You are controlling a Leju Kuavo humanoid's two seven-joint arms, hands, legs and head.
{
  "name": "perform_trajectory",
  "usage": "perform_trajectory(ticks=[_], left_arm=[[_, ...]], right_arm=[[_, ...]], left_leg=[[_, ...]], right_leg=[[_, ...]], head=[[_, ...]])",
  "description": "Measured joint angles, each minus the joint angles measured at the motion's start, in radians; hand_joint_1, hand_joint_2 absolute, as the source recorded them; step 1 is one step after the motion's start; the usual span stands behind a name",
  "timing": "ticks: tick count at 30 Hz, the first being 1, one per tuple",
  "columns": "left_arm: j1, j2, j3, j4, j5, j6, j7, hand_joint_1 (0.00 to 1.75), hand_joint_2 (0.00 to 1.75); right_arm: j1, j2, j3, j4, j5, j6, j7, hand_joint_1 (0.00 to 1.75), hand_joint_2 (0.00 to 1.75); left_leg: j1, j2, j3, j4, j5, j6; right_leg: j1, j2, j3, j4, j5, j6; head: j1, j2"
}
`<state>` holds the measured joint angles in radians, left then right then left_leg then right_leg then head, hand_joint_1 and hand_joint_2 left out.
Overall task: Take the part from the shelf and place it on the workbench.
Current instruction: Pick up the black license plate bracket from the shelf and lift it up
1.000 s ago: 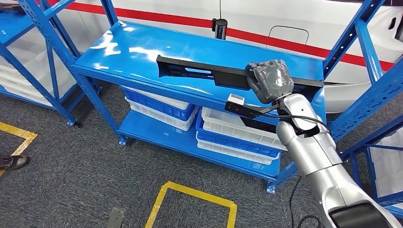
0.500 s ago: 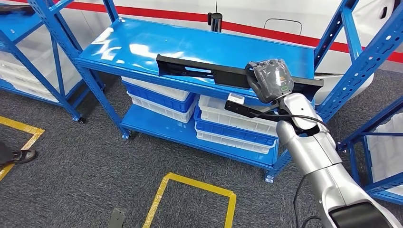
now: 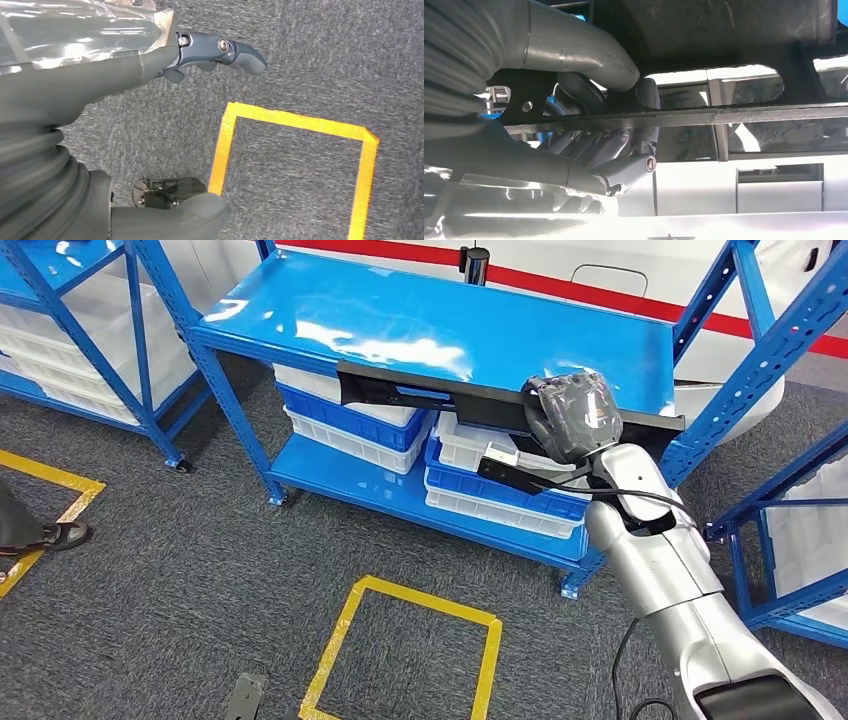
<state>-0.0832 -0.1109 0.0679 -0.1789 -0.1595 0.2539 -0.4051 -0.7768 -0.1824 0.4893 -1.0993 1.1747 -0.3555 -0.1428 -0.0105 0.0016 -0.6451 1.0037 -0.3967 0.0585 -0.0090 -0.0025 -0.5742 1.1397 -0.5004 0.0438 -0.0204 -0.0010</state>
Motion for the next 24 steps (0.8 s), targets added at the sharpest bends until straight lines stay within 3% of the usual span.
perform_trajectory(ticks=[2, 3, 5, 6, 8, 10, 11, 12, 13, 14, 16, 18, 20, 21, 22, 24], left_arm=[[-0.001, 0.0, 0.0, 0.0, -0.002, -0.001, 0.0, 0.0, 1.75], [-0.001, -0.001, 0.0, 0.0, -0.003, -0.001, 0.0, 0.0, 1.75], [0.0, 0.001, 0.0, 0.0, -0.005, -0.001, 0.0, 0.0, 1.75], [0.001, 0.002, 0.0, 0.001, -0.006, -0.001, 0.0, 0.0, 1.75], [0.001, 0.003, 0.0, 0.001, -0.006, -0.001, 0.0, 0.0, 1.75], [0.001, 0.004, 0.0, 0.0, -0.006, -0.001, 0.0, 0.0, 1.75], [0.0, 0.004, 0.0, 0.0, -0.006, -0.001, 0.0, 0.0, 1.75], [0.0, 0.004, 0.0, 0.0, -0.006, -0.001, 0.0, 0.0, 1.75], [0.0, 0.004, 0.0, 0.0, -0.006, -0.001, -0.001, 0.0, 1.75], [0.0, 0.005, 0.0, 0.0, -0.007, -0.001, -0.003, 0.0, 1.75], [-0.002, 0.005, 0.0, -0.002, -0.008, -0.001, -0.008, 0.0, 1.75], [-0.003, 0.005, 0.0, -0.003, -0.009, -0.001, -0.011, 0.0, 1.75], [-0.002, 0.004, 0.001, -0.002, -0.01, 0.001, -0.012, 0.0, 1.75], [-0.002, 0.004, 0.001, -0.002, -0.011, 0.001, -0.013, 0.0, 1.75], [-0.003, 0.004, 0.002, -0.002, -0.011, 0.001, -0.014, 0.0, 1.75], [-0.003, 0.005, 0.002, -0.002, -0.013, 0.001, -0.014, 0.0, 1.75]], right_arm=[[0.001, -0.001, -0.008, -0.008, 0.0, 0.0, 0.001, 1.62, 1.75], [0.001, -0.001, -0.012, -0.011, 0.0, 0.0, 0.002, 1.62, 1.75], [0.003, -0.002, -0.018, -0.013, -0.004, 0.002, 0.001, 1.62, 1.75], [0.004, -0.002, -0.02, -0.013, -0.008, 0.005, -0.001, 1.62, 1.75], [0.005, -0.001, -0.022, -0.015, -0.02, 0.014, -0.008, 1.62, 1.75], [0.005, 0.002, -0.025, -0.016, -0.036, 0.023, -0.017, 1.62, 1.75], [0.005, 0.004, -0.027, -0.016, -0.044, 0.027, -0.021, 1.62, 1.75], [0.005, 0.006, -0.029, -0.016, -0.052, 0.031, -0.025, 1.62, 1.75], [0.005, 0.007, -0.031, -0.016, -0.059, 0.034, -0.029, 1.62, 1.75], [0.004, 0.008, -0.034, -0.016, -0.065, 0.035, -0.032, 1.62, 1.75], [0.003, 0.009, -0.041, -0.018, -0.073, 0.035, -0.038, 1.62, 1.75], [0.0, 0.009, -0.046, -0.022, -0.077, 0.034, -0.044, 1.62, 1.75], [-0.001, 0.008, -0.048, -0.025, -0.069, 0.032, -0.047, 1.62, 1.75], [0.0, 0.007, -0.048, -0.026, -0.061, 0.031, -0.047, 1.62, 1.75], [0.001, 0.006, -0.047, -0.028, -0.052, 0.03, -0.045, 1.62, 1.75], [0.003, 0.004, -0.046, -0.031, -0.036, 0.028, -0.041, 1.62, 1.75]], left_leg=[[-0.002, 0.0, -0.014, 0.003, 0.018, -0.009], [-0.003, 0.0, -0.018, 0.002, 0.028, -0.014], [-0.002, -0.003, -0.026, 0.001, 0.036, -0.025], [-0.001, -0.005, -0.036, 0.013, 0.016, -0.03], [0.006, -0.007, -0.065, 0.095, -0.076, -0.043], [0.014, -0.006, -0.093, 0.231, -0.166, -0.056], [0.018, -0.006, -0.097, 0.284, -0.177, -0.061], [0.022, -0.005, -0.086, 0.305, -0.164, -0.064], [0.026, -0.005, -0.059, 0.29, -0.137, -0.066], [0.029, -0.005, -0.013, 0.241, -0.11, -0.066], [0.031, -0.006, 0.097, 0.092, -0.106, -0.062], [0.025, -0.007, 0.152, 0.0, -0.129, -0.051], [0.019, -0.005, 0.149, -0.017, -0.12, -0.031], [0.017, -0.005, 0.144, -0.021, -0.111, -0.02], [0.017, -0.005, 0.138, -0.024, -0.101, -0.009], [0.014, -0.008, 0.121, -0.026, -0.084, 0.003]], right_leg=[[0.008, 0.001, 0.077, -0.124, -0.018, -0.015], [0.011, 0.001, 0.089, -0.15, -0.027, -0.022], [0.005, 0.0, 0.076, -0.158, -0.012, -0.033], [-0.001, -0.002, 0.068, -0.159, -0.001, -0.042], [-0.009, -0.004, 0.044, -0.16, 0.025, -0.056], [-0.009, -0.005, 0.017, -0.159, 0.048, -0.058], [-0.009, -0.005, 0.003, -0.157, 0.059, -0.057], [-0.009, -0.005, -0.01, -0.155, 0.068, -0.054], [-0.009, -0.005, -0.023, -0.152, 0.076, -0.051], [-0.009, -0.005, -0.034, -0.15, 0.083, -0.046], [-0.006, -0.005, -0.049, -0.146, 0.095, -0.034], [-0.003, -0.008, -0.056, -0.147, 0.11, -0.019], [-0.003, -0.009, -0.064, -0.149, 0.123, -0.004], [-0.003, -0.009, -0.073, -0.139, 0.116, -0.001], [-0.004, -0.008, -0.09, -0.109, 0.096, -0.003], [-0.005, -0.006, -0.142, 0.018, 0.027, -0.01]], head=[[-0.001, 0.0], [-0.001, 0.0], [-0.001, 0.0], [-0.001, 0.0], [-0.003, 0.0], [-0.005, 0.0], [-0.005, 0.0], [-0.006, 0.0], [-0.006, 0.0], [-0.006, 0.0], [-0.005, 0.0], [-0.003, 0.0], [-0.002, 0.0], [-0.002, 0.0], [0.0, 0.0], [0.002, 0.0]])
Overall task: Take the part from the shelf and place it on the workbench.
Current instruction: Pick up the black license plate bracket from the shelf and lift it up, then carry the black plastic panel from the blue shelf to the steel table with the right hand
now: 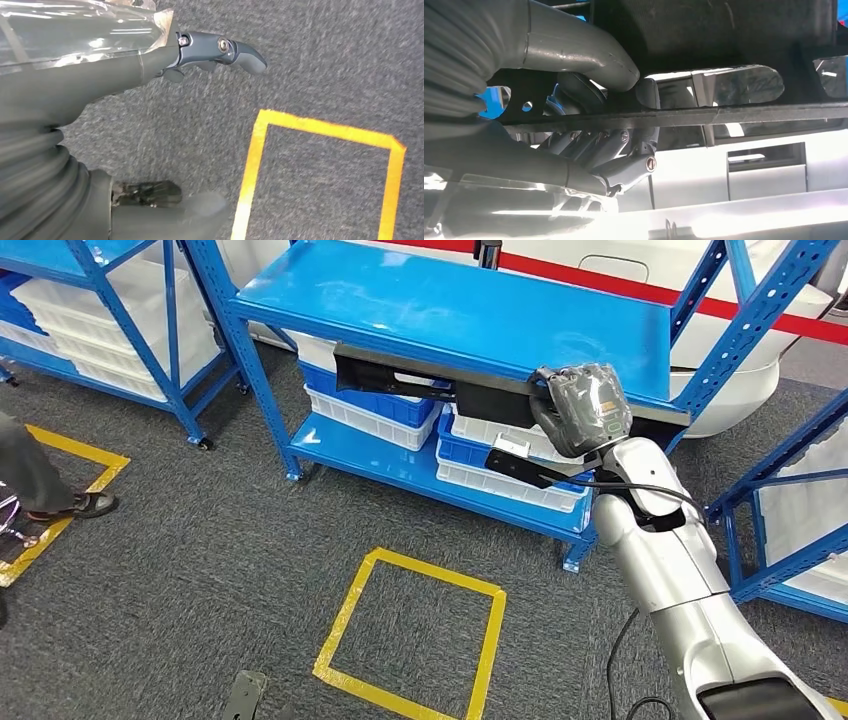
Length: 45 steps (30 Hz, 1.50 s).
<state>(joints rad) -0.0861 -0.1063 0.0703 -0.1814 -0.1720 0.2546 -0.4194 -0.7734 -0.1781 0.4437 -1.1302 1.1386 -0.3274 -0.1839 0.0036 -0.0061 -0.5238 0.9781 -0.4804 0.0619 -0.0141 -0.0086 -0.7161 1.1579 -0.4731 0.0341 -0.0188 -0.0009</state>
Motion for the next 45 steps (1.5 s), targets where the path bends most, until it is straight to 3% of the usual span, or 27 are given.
perform_trajectory(ticks=[2, 3, 4, 5, 7, 8, 10, 12, 14, 16, 18, 19, 20, 22, 24, 26, 28, 29, 31, 33, 34, 35, 37, 39, 41, 43, 45], left_arm=[[0.001, 0.0, 0.0, 0.0, -0.002, -0.001, 0.0, 0.0, 1.75], [0.001, 0.0, 0.001, 0.0, -0.002, -0.001, 0.0, 0.0, 1.75], [0.001, 0.0, 0.001, 0.0, -0.002, -0.001, 0.0, 0.0, 1.75], [0.001, -0.001, 0.001, 0.0, -0.002, -0.001, 0.0, 0.0, 1.75], [0.0, -0.003, 0.002, 0.0, -0.003, -0.001, 0.0, 0.0, 1.75], [-0.001, -0.004, 0.002, 0.0, -0.003, -0.001, 0.0, 0.0, 1.75], [0.0, -0.006, 0.002, 0.0, -0.003, -0.001, 0.001, 0.0, 1.75], [0.003, -0.004, 0.002, 0.001, -0.004, -0.001, 0.005, 0.0, 1.75], [0.003, -0.002, 0.002, 0.001, -0.004, 0.0, 0.01, 0.0, 1.75], [0.002, -0.002, 0.002, 0.001, -0.004, 0.0, 0.015, 0.0, 1.75], [0.002, 0.0, 0.002, 0.001, -0.007, -0.001, 0.022, 0.0, 1.75], [0.002, 0.0, 0.002, 0.001, -0.01, -0.001, 0.024, 0.0, 1.75], [0.002, 0.001, 0.002, 0.001, -0.013, -0.001, 0.027, 0.0, 1.75], [0.0, 0.002, 0.002, 0.001, -0.017, -0.002, 0.029, 0.0, 1.75], [-0.003, 0.002, 0.002, 0.0, -0.019, -0.002, 0.034, 0.0, 1.75], [-0.004, 0.003, 0.002, 0.0, -0.02, -0.002, 0.039, 0.0, 1.75], [-0.004, 0.003, 0.002, 0.001, -0.021, -0.002, 0.04, 0.0, 1.75], [-0.004, 0.004, 0.003, 0.0, -0.022, -0.001, 0.041, 0.0, 1.75], [-0.006, 0.004, 0.003, 0.0, -0.024, -0.001, 0.041, 0.0, 1.75], [-0.006, 0.003, 0.003, 0.0, -0.027, -0.001, 0.041, 0.0, 1.75], [-0.006, 0.003, 0.003, 0.0, -0.028, -0.001, 0.042, 0.0, 1.75], [-0.005, 0.003, 0.003, 0.0, -0.029, -0.001, 0.043, 0.0, 1.75], [-0.006, 0.004, 0.003, 0.0, -0.031, -0.001, 0.047, 0.0, 1.75], [-0.006, 0.003, 0.003, 0.0, -0.032, -0.001, 0.049, 0.0, 1.75], [-0.004, 0.005, 0.003, 0.0, -0.032, 0.0, 0.05, 0.0, 1.75], [-0.001, 0.007, 0.003, 0.001, -0.032, 0.0, 0.05, 0.0, 1.75], [-0.003, 0.008, 0.003, 0.001, -0.032, 0.001, 0.051, 0.0, 1.75]], right_arm=[[0.006, -0.001, 0.001, -0.002, 0.009, -0.001, 0.004, 1.62, 1.75], [0.009, -0.001, 0.001, -0.002, 0.011, -0.001, 0.005, 1.62, 1.75], [0.011, -0.002, 0.001, -0.003, 0.013, -0.001, 0.006, 1.62, 1.75], [0.012, -0.002, 0.001, -0.005, 0.014, -0.001, 0.006, 1.62, 1.75], [0.012, -0.002, 0.001, -0.011, 0.015, -0.002, 0.006, 1.62, 1.75], [0.011, -0.003, 0.0, -0.014, 0.015, -0.004, 0.006, 1.62, 1.75], [0.012, -0.004, 0.001, -0.016, 0.015, -0.006, 0.006, 1.62, 1.75], [0.012, -0.004, 0.002, -0.019, 0.018, -0.006, 0.008, 1.62, 1.75], [0.011, -0.003, 0.002, -0.023, 0.024, -0.004, 0.013, 1.62, 1.75], [0.011, -0.002, 0.003, -0.024, 0.031, -0.001, 0.019, 1.62, 1.75], [0.015, -0.003, 0.004, -0.026, 0.037, 0.003, 0.023, 1.62, 1.75], [0.019, -0.003, 0.004, -0.029, 0.04, 0.004, 0.025, 1.62, 1.75], [0.022, -0.004, 0.004, -0.033, 0.042, 0.004, 0.026, 1.62, 1.75], [0.027, -0.006, 0.003, -0.043, 0.046, 0.005, 0.029, 1.62, 1.75], [0.03, -0.011, 0.0, -0.055, 0.051, 0.005, 0.033, 1.62, 1.75], [0.033, -0.015, 0.0, -0.064, 0.059, 0.008, 0.035, 1.62, 1.75], [0.039, -0.018, 0.0, -0.069, 0.066, 0.01, 0.037, 1.62, 1.75], [0.042, -0.019, 0.0, -0.071, 0.069, 0.012, 0.039, 1.62, 1.75], [0.05, -0.024, 0.0, -0.073, 0.075, 0.014, 0.041, 1.62, 1.75], [0.061, -0.029, 0.0, -0.073, 0.078, 0.018, 0.043, 1.62, 1.75], [0.065, -0.031, 0.0, -0.073, 0.079, 0.02, 0.043, 1.62, 1.75], [0.068, -0.033, 0.0, -0.074, 0.079, 0.021, 0.043, 1.62, 1.75], [0.069, -0.035, -0.001, -0.075, 0.081, 0.022, 0.043, 1.62, 1.75], [0.069, -0.035, -0.002, -0.077, 0.084, 0.023, 0.041, 1.62, 1.75], [0.07, -0.033, -0.001, -0.078, 0.088, 0.024, 0.039, 1.62, 1.75], [0.069, -0.03, 0.0, -0.078, 0.091, 0.024, 0.038, 1.62, 1.75], [0.067, -0.027, 0.0, -0.079, 0.092, 0.024, 0.037, 1.62, 1.75]], left_leg=[[-0.003, -0.008, -0.016, 0.001, 0.013, 0.003], [-0.004, -0.014, -0.022, 0.002, 0.017, 0.002], [-0.006, -0.022, -0.026, 0.003, 0.021, 0.001], [-0.008, -0.029, -0.028, 0.004, 0.023, 0.0], [-0.011, -0.043, -0.036, 0.007, 0.027, -0.005], [-0.011, -0.049, -0.042, 0.009, 0.03, -0.009], [-0.009, -0.064, -0.055, 0.012, 0.037, -0.021], [-0.009, -0.072, -0.063, 0.019, 0.033, -0.03], [-0.008, -0.046, -0.094, 0.08, -0.008, -0.043], [0.001, -0.015, -0.154, 0.206, -0.067, -0.059], [0.012, -0.007, -0.194, 0.286, -0.082, -0.073], [0.018, -0.003, -0.188, 0.272, -0.062, -0.078], [0.024, 0.006, -0.163, 0.222, -0.029, -0.083], [0.028, 0.046, -0.099, 0.094, 0.023, -0.091], [0.021, 0.066, -0.079, 0.038, 0.037, -0.081], [0.012, 0.047, -0.087, 0.035, 0.043, -0.06], [0.008, 0.029, -0.091, 0.029, 0.054, -0.04], [0.009, 0.02, -0.093, 0.025, 0.06, -0.03], [0.009, -0.001, -0.101, 0.024, 0.067, -0.017], [0.007, -0.027, -0.108, 0.025, 0.073, -0.011], [0.006, -0.04, -0.11, 0.025, 0.075, -0.011], [0.005, -0.053, -0.111, 0.027, 0.078, -0.013], [0.004, -0.077, -0.115, 0.031, 0.081, -0.018], [0.001, -0.097, -0.125, 0.035, 0.087, -0.028], [0.0, -0.115, -0.135, 0.035, 0.095, -0.041], [-0.002, -0.095, -0.148, 0.052, 0.082, -0.05], [-0.002, -0.039, -0.186, 0.14, 0.027, -0.059]], right_leg=[[0.0, 0.002, -0.041, 0.126, -0.052, 0.002], [0.001, 0.004, -0.036, 0.139, -0.056, 0.006], [0.002, 0.006, -0.01, 0.108, -0.046, 0.011], [0.003, 0.013, 0.035, 0.037, -0.023, 0.014], [0.005, 0.043, 0.123, -0.11, 0.013, 0.009], [0.006, 0.055, 0.147, -0.153, 0.022, 0.005], [0.009, 0.053, 0.155, -0.17, 0.023, 0.0], [-0.004, 0.034, 0.156, -0.178, 0.028, -0.008], [-0.016, 0.014, 0.159, -0.188, 0.034, -0.02], [-0.013, -0.005, 0.158, -0.188, 0.035, -0.025], [-0.012, -0.026, 0.156, -0.185, 0.034, -0.025], [-0.014, -0.036, 0.155, -0.183, 0.034, -0.025], [-0.016, -0.045, 0.154, -0.179, 0.033, -0.024], [-0.013, -0.06, 0.149, -0.17, 0.029, -0.017], [-0.003, -0.074, 0.143, -0.163, 0.027, -0.008], [0.003, -0.089, 0.14, -0.165, 0.03, 0.003], [-0.001, -0.07, 0.126, -0.143, 0.012, 0.01], [-0.003, -0.048, 0.107, -0.103, -0.012, 0.008], [-0.004, -0.009, 0.048, 0.033, -0.077, -0.002], [-0.001, 0.003, 0.008, 0.131, -0.11, -0.002], [0.001, 0.006, 0.015, 0.125, -0.104, 0.003], [0.0, 0.01, 0.043, 0.079, -0.084, 0.009], [-0.004, 0.046, 0.121, -0.065, -0.036, 0.017], [-0.005, 0.073, 0.161, -0.144, -0.014, 0.012], [-0.004, 0.059, 0.159, -0.146, -0.01, 0.001], [-0.011, 0.037, 0.159, -0.147, -0.003, -0.013], [-0.014, 0.014, 0.158, -0.148, 0.001, -0.028]], head=[[0.001, 0.0], [0.002, 0.0], [0.002, 0.0], [0.002, 0.0], [0.0, 0.0], [-0.001, 0.0], [-0.003, 0.0], [-0.003, 0.0], [-0.01, 0.0], [-0.017, 0.0], [-0.018, 0.0], [-0.018, 0.0], [-0.018, 0.0], [-0.02, 0.0], [-0.019, 0.0], [-0.015, 0.0], [-0.013, 0.0], [-0.011, 0.0], [-0.008, 0.0], [-0.005, 0.0], [-0.005, 0.0], [-0.004, 0.0], [-0.004, 0.0], [-0.005, 0.0], [-0.005, 0.0], [-0.008, 0.0], [-0.014, 0.0]])
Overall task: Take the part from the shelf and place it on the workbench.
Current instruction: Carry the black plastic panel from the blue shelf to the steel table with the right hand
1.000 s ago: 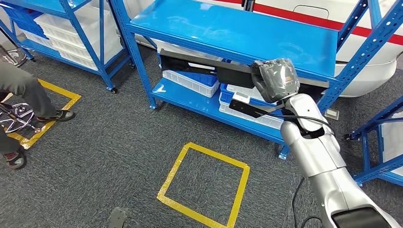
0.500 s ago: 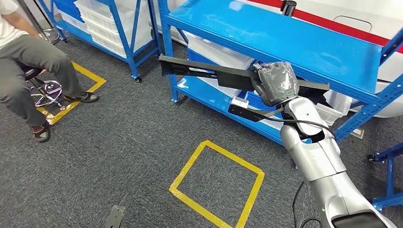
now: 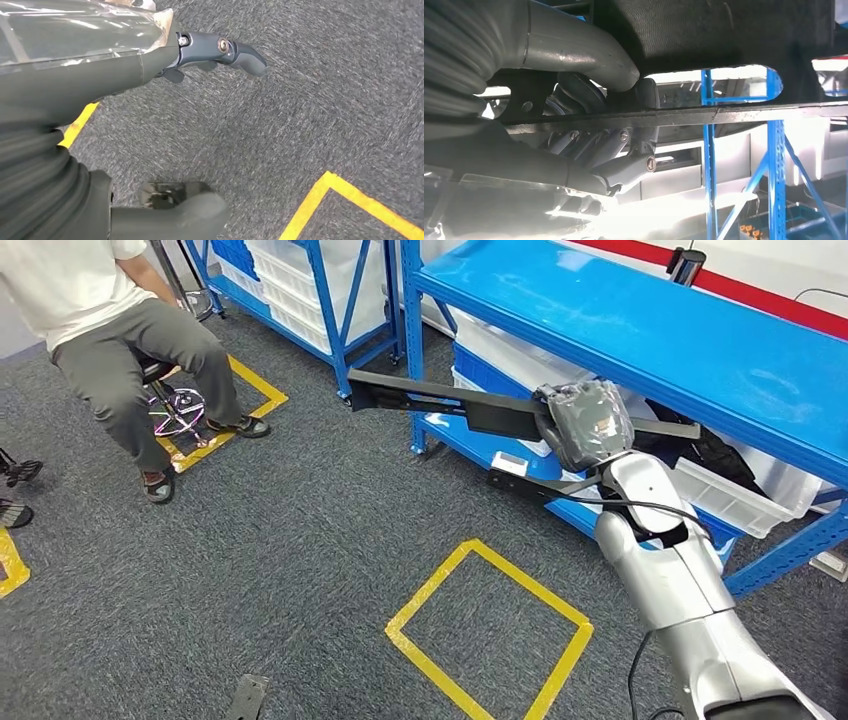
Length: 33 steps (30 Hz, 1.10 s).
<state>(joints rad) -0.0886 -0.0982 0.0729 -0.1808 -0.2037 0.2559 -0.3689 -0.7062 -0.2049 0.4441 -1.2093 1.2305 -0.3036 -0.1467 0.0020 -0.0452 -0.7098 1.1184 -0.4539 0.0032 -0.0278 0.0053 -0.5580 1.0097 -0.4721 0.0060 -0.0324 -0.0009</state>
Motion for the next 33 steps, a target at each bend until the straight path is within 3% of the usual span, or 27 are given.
perform_trajectory(ticks=[2, 3, 4, 5, 8, 10, 12, 13, 15, 17, 18, 19, 20, 21, 23, 25, 27, 28, 30, 31, 33], left_arm=[[-0.001, 0.0, 0.0, 0.0, 0.0, 0.0, 0.0, 0.0, 1.75], [-0.001, 0.0, 0.0, 0.0, 0.0, 0.0, 0.0, 0.0, 1.75], [0.0, -0.001, 0.0, 0.0, 0.0, 0.0, 0.0, 0.0, 1.75], [0.0, -0.001, 0.0, 0.0, 0.0, 0.0, 0.0, 0.0, 1.75], [-0.002, 0.0, 0.0, 0.0, 0.0, 0.0, 0.0, 0.0, 1.75], [-0.004, 0.0, 0.0, 0.0, 0.0, 0.001, 0.0, 0.0, 1.75], [-0.002, 0.0, 0.0, 0.0, 0.0, 0.001, -0.001, 0.0, 1.75], [0.0, 0.0, 0.0, 0.0, 0.0, 0.002, -0.002, 0.0, 1.75], [0.001, -0.001, 0.0, 0.0, 0.002, 0.004, -0.005, 0.0, 1.75], [0.001, -0.002, 0.001, 0.0, 0.006, 0.006, -0.008, 0.0, 1.75], [0.002, -0.002, 0.002, 0.0, 0.009, 0.006, -0.01, 0.0, 1.75], [0.003, -0.002, 0.003, 0.0, 0.012, 0.007, -0.012, 0.0, 1.75], [0.004, -0.002, 0.004, 0.0, 0.015, 0.009, -0.015, 0.0, 1.75], [0.005, -0.002, 0.005, 0.0, 0.019, 0.01, -0.019, 0.0, 1.75], [0.006, -0.003, 0.01, 0.0, 0.023, 0.013, -0.029, 0.0, 1.75], [0.008, -0.003, 0.015, 0.0, 0.025, 0.015, -0.035, 0.0, 1.75], [0.016, -0.002, 0.019, 0.0, 0.026, 0.018, -0.038, 0.0, 1.75], [0.02, -0.001, 0.02, 0.0, 0.026, 0.019, -0.04, 0.0, 1.75], [0.023, -0.001, 0.022, 0.0, 0.026, 0.021, -0.043, 0.0, 1.75], [0.023, -0.001, 0.022, 0.0, 0.025, 0.022, -0.044, 0.0, 1.75], [0.021, -0.002, 0.022, 0.0, 0.02, 0.019, -0.045, 0.0, 1.75]], right_arm=[[0.0, 0.001, 0.0, 0.0, 0.0, 0.0, -0.001, 1.62, 1.75], [0.001, 0.001, 0.0, 0.0, 0.001, 0.0, -0.001, 1.62, 1.75], [0.001, 0.002, 0.0, 0.0, 0.001, 0.0, -0.001, 1.62, 1.75], [0.001, 0.002, 0.0, 0.0, 0.001, 0.0, -0.001, 1.62, 1.75], [-0.004, 0.003, 0.0, -0.001, 0.004, 0.0, -0.001, 1.62, 1.75], [-0.008, 0.002, 0.0, -0.002, 0.007, 0.0, -0.001, 1.62, 1.75], [-0.012, 0.005, 0.0, -0.002, 0.007, 0.0, -0.002, 1.62, 1.75], [-0.013, 0.006, 0.0, -0.002, 0.008, 0.0, -0.002, 1.62, 1.75], [-0.013, 0.005, 0.0, -0.003, 0.008, 0.0, -0.003, 1.62, 1.75], [-0.01, 0.004, 0.001, -0.002, 0.01, 0.0, -0.003, 1.62, 1.75], [-0.008, 0.004, 0.002, -0.002, 0.011, 0.0, -0.004, 1.62, 1.75], [-0.007, 0.005, 0.004, -0.002, 0.014, 0.0, -0.004, 1.62, 1.75], [-0.008, 0.008, 0.007, -0.001, 0.015, 0.0, -0.004, 1.62, 1.75], [-0.01, 0.012, 0.009, -0.001, 0.016, 0.0, -0.004, 1.62, 1.75], [-0.017, 0.021, 0.013, -0.001, 0.018, 0.0, -0.003, 1.62, 1.75], [-0.023, 0.032, 0.018, 0.0, 0.02, 0.0, -0.001, 1.62, 1.75], [-0.027, 0.043, 0.023, 0.0, 0.022, -0.001, 0.0, 1.62, 1.75], [-0.028, 0.05, 0.025, 0.0, 0.023, -0.001, 0.001, 1.62, 1.75], [-0.032, 0.059, 0.027, -0.001, 0.028, -0.003, 0.007, 1.62, 1.75], [-0.033, 0.061, 0.027, -0.001, 0.031, -0.003, 0.012, 1.62, 1.75], [-0.032, 0.062, 0.029, -0.004, 0.04, -0.003, 0.023, 1.62, 1.75]], left_leg=[[0.005, 0.031, -0.058, 0.136, -0.065, -0.008], [0.008, 0.035, -0.076, 0.181, -0.079, -0.01], [0.01, 0.038, -0.073, 0.185, -0.075, -0.012], [0.011, 0.043, -0.05, 0.15, -0.054, -0.012], [0.005, 0.092, 0.064, -0.047, 0.013, -0.003], [-0.003, 0.1, 0.081, -0.091, 0.019, 0.01], [-0.004, 0.078, 0.077, -0.096, 0.027, 0.026], [-0.003, 0.068, 0.078, -0.102, 0.033, 0.035], [0.001, 0.049, 0.08, -0.112, 0.043, 0.05], [0.001, 0.025, 0.077, -0.112, 0.047, 0.056], [0.001, 0.012, 0.076, -0.112, 0.048, 0.056], [0.001, -0.002, 0.075, -0.112, 0.05, 0.056], [0.001, -0.016, 0.074, -0.111, 0.051, 0.055], [0.002, -0.029, 0.074, -0.109, 0.052, 0.053], [0.003, -0.054, 0.068, -0.102, 0.053, 0.045], [0.002, -0.074, 0.056, -0.098, 0.057, 0.031], [0.006, -0.089, 0.046, -0.1, 0.064, 0.017], [0.006, -0.076, 0.041, -0.095, 0.06, 0.011], [0.006, -0.02, 0.009, -0.032, 0.02, 0.001], [0.006, 0.01, -0.019, 0.029, -0.011, -0.004], [0.011, 0.033, -0.079, 0.154, -0.062, -0.011]], right_leg=[[0.005, -0.024, -0.002, 0.0, 0.0, -0.005], [0.007, -0.037, -0.002, 0.0, 0.0, -0.005], [0.008, -0.05, -0.003, 0.0, 0.0, -0.005], [0.008, -0.062, -0.003, 0.0, 0.0, -0.005], [0.016, -0.093, -0.004, 0.001, -0.002, -0.002], [0.024, -0.11, -0.006, 0.001, -0.002, 0.004], [0.028, -0.122, -0.009, 0.002, -0.005, 0.013], [0.027, -0.112, -0.013, 0.012, -0.013, 0.015], [0.023, -0.061, -0.047, 0.087, -0.055, 0.013], [0.019, -0.019, -0.109, 0.227, -0.112, 0.007], [0.018, -0.012, -0.133, 0.28, -0.128, 0.008], [0.017, -0.009, -0.142, 0.298, -0.129, 0.014], [0.015, -0.007, -0.13, 0.272, -0.112, 0.022], [0.012, 0.001, -0.099, 0.21, -0.084, 0.031], [0.002, 0.044, -0.033, 0.07, -0.034, 0.042], [0.001, 0.067, -0.009, 0.013, -0.016, 0.038], [0.003, 0.046, -0.01, 0.012, -0.009, 0.026], [0.001, 0.036, -0.01, 0.01, -0.006, 0.019], [-0.002, 0.012, -0.009, 0.007, 0.0, 0.003], [0.002, 0.0, -0.008, 0.006, 0.0, -0.003], [0.009, -0.027, -0.008, 0.007, -0.002, -0.009]], head=[[-0.003, 0.0], [-0.003, 0.0], [-0.004, 0.0], [-0.004, 0.0], [-0.003, 0.0], [0.002, 0.0], [0.005, 0.0], [0.006, 0.0], [0.008, 0.0], [0.01, 0.0], [0.011, 0.0], [0.012, 0.0], [0.012, 0.0], [0.012, 0.0], [0.012, 0.0], [0.011, 0.0], [0.011, 0.0], [0.011, 0.0], [0.004, 0.0], [0.001, 0.0], [-0.002, 0.0]])
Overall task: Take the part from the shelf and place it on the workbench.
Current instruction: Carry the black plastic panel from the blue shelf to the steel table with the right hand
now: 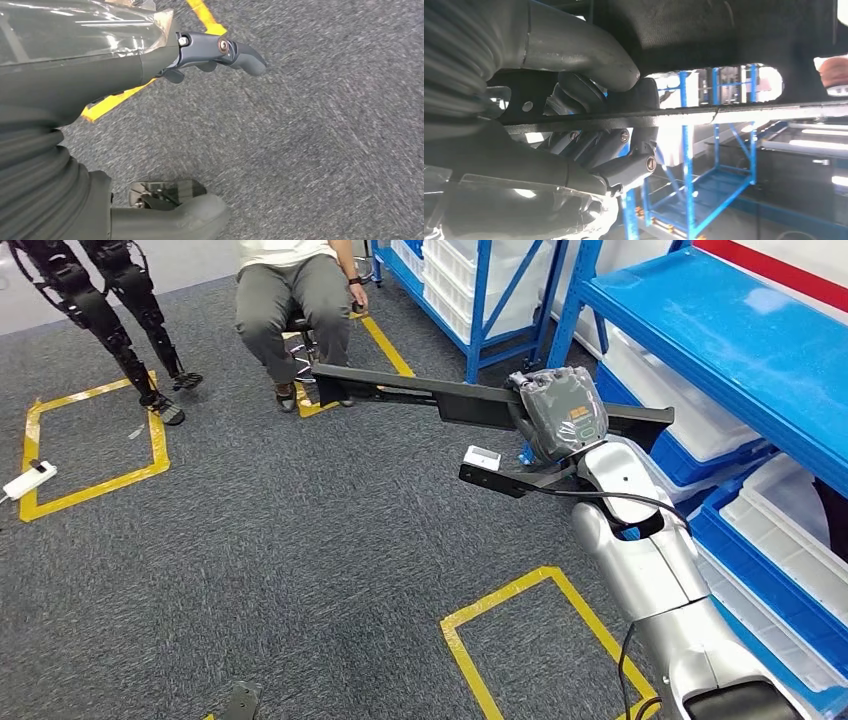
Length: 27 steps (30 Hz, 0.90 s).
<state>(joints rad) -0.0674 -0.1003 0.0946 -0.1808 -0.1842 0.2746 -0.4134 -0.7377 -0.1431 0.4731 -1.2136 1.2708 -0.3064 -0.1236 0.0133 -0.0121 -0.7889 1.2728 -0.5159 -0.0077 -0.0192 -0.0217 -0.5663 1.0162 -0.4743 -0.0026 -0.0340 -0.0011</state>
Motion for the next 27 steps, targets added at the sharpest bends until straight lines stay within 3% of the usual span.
perform_trajectory(ticks=[1, 2, 3, 5, 7, 10, 12, 14, 16, 17, 18, 20, 21, 23, 25, 27], left_arm=[[0.0, -0.001, 0.0, 0.0, -0.004, -0.003, 0.0, 0.0, 1.75], [0.0, -0.001, 0.0, 0.0, -0.008, -0.006, 0.0, 0.0, 1.75], [-0.001, -0.001, 0.0, 0.0, -0.012, -0.008, 0.0, 0.0, 1.75], [-0.005, 0.001, 0.0, -0.001, -0.021, -0.013, 0.0, 0.0, 1.75], [-0.011, 0.002, 0.0, -0.002, -0.027, -0.015, 0.0, 0.0, 1.75], [-0.013, 0.005, 0.0, -0.003, -0.035, -0.018, 0.001, 0.0, 1.75], [-0.018, 0.007, 0.0, -0.003, -0.041, -0.018, 0.006, 0.0, 1.75], [-0.026, 0.009, 0.0, -0.003, -0.046, -0.02, 0.015, 0.0, 1.75], [-0.03, 0.01, -0.001, -0.003, -0.053, -0.023, 0.025, 0.0, 1.75], [-0.03, 0.01, -0.001, -0.003, -0.055, -0.023, 0.029, 0.0, 1.75], [-0.03, 0.01, -0.002, -0.004, -0.058, -0.024, 0.031, 0.0, 1.75], [-0.032, 0.01, -0.002, -0.004, -0.062, -0.024, 0.031, 0.0, 1.75], [-0.033, 0.01, -0.002, -0.004, -0.064, -0.024, 0.03, 0.0, 1.75], [-0.034, 0.01, -0.002, -0.004, -0.066, -0.024, 0.029, 0.0, 1.75], [-0.031, 0.011, -0.003, -0.005, -0.068, -0.024, 0.029, 0.0, 1.75], [-0.032, 0.011, -0.003, -0.005, -0.069, -0.024, 0.028, 0.0, 1.75]], right_arm=[[0.002, 0.0, 0.002, -0.003, 0.006, 0.001, 0.006, 1.62, 1.75], [0.005, 0.0, 0.003, -0.01, 0.011, 0.002, 0.012, 1.62, 1.75], [0.007, 0.0, 0.004, -0.018, 0.015, 0.003, 0.017, 1.62, 1.75], [0.012, 0.0, 0.005, -0.039, 0.021, 0.005, 0.025, 1.62, 1.75], [0.017, -0.003, 0.004, -0.056, 0.023, 0.006, 0.029, 1.62, 1.75], [0.027, -0.006, 0.004, -0.071, 0.024, 0.008, 0.03, 1.62, 1.75], [0.033, -0.011, 0.0, -0.08, 0.024, 0.009, 0.03, 1.62, 1.75], [0.042, -0.017, -0.004, -0.086, 0.027, 0.011, 0.03, 1.62, 1.75], [0.055, -0.022, -0.004, -0.087, 0.031, 0.016, 0.03, 1.62, 1.75], [0.06, -0.023, -0.004, -0.087, 0.032, 0.017, 0.028, 1.62, 1.75], [0.063, -0.023, -0.003, -0.087, 0.032, 0.018, 0.025, 1.62, 1.75], [0.058, -0.02, -0.002, -0.087, 0.03, 0.018, 0.018, 1.62, 1.75], [0.055, -0.017, 0.0, -0.086, 0.029, 0.018, 0.016, 1.62, 1.75], [0.05, -0.009, 0.004, -0.085, 0.029, 0.019, 0.015, 1.62, 1.75], [0.047, 0.001, 0.007, -0.085, 0.029, 0.019, 0.014, 1.62, 1.75], [0.041, 0.011, 0.009, -0.085, 0.03, 0.019, 0.014, 1.62, 1.75]], left_leg=[[0.002, 0.003, -0.013, 0.027, -0.004, -0.002], [0.003, 0.007, -0.006, 0.015, 0.01, -0.002], [0.004, 0.014, 0.022, -0.034, 0.035, 0.0], [-0.001, 0.058, 0.1, -0.17, 0.085, 0.008], [-0.011, 0.082, 0.138, -0.239, 0.099, 0.02], [-0.015, 0.052, 0.141, -0.255, 0.105, 0.038], [-0.011, 0.032, 0.149, -0.271, 0.116, 0.053], [-0.008, 0.007, 0.151, -0.277, 0.122, 0.061], [-0.008, -0.023, 0.151, -0.277, 0.122, 0.061], [-0.008, -0.038, 0.151, -0.276, 0.123, 0.061], [-0.007, -0.053, 0.151, -0.273, 0.123, 0.06], [-0.006, -0.079, 0.145, -0.262, 0.12, 0.052], [-0.005, -0.09, 0.14, -0.256, 0.119, 0.046], [-0.005, -0.108, 0.129, -0.251, 0.121, 0.032], [-0.001, -0.119, 0.121, -0.253, 0.124, 0.022], [-0.001, -0.078, 0.099, -0.211, 0.097, 0.013]], right_leg=[[0.002, -0.014, 0.0, 0.0, -0.001, -0.001], [0.003, -0.026, 0.0, 0.0, -0.002, -0.002], [0.004, -0.038, 0.001, 0.0, -0.003, -0.003], [0.009, -0.057, 0.002, 0.0, -0.006, 0.0], [0.017, -0.073, 0.003, 0.0, -0.01, 0.007], [0.02, -0.092, 0.007, -0.002, -0.016, 0.021], [0.018, -0.051, -0.014, 0.048, -0.046, 0.022], [0.012, 0.002, -0.074, 0.176, -0.102, 0.015], [0.009, 0.017, -0.128, 0.281, -0.134, 0.019], [0.006, 0.019, -0.132, 0.283, -0.126, 0.027], [0.002, 0.022, -0.116, 0.243, -0.103, 0.038], [-0.01, 0.056, -0.054, 0.102, -0.04, 0.059], [-0.014, 0.073, -0.03, 0.049, -0.019, 0.061], [-0.011, 0.084, -0.015, 0.015, -0.008, 0.051], [-0.01, 0.062, -0.014, 0.013, -0.003, 0.035], [-0.012, 0.04, -0.01, 0.008, 0.001, 0.018]], head=[[0.0, 0.0], [0.0, 0.0], [0.0, 0.0], [-0.001, 0.0], [0.002, 0.0], [0.006, 0.0], [0.006, 0.0], [0.008, 0.0], [0.01, 0.0], [0.01, 0.0], [0.009, 0.0], [0.013, 0.0], [0.014, 0.0], [0.015, 0.0], [0.014, 0.0], [0.008, 0.0]])
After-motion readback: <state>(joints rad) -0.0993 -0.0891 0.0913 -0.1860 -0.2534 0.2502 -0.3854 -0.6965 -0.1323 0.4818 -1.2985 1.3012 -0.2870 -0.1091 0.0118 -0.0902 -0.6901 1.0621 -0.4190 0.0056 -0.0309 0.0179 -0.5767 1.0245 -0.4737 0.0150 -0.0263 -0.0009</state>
